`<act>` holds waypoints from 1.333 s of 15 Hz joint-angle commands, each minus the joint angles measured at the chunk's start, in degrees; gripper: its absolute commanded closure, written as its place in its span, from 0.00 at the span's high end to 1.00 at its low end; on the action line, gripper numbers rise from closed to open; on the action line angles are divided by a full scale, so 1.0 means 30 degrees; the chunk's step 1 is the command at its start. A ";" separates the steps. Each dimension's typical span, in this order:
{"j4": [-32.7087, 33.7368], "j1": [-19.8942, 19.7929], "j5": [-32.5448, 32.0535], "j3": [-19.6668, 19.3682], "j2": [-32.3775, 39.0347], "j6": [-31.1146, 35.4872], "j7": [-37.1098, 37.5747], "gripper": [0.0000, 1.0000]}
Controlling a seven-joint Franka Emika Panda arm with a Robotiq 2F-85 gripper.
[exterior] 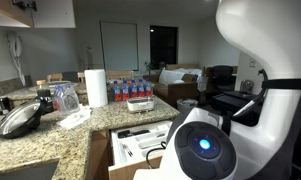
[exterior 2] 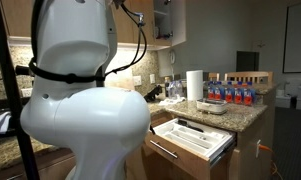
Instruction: Open the drawer
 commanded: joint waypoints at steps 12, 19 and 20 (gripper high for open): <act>-0.1512 0.0556 1.1596 -0.3217 -1.0870 -0.0714 -0.6368 1.00; -0.0084 0.4332 1.5061 -0.9300 -1.4377 -0.2721 -0.4539 1.00; 0.0030 0.4787 1.5146 -1.0076 -1.5019 -0.3074 -0.4134 1.00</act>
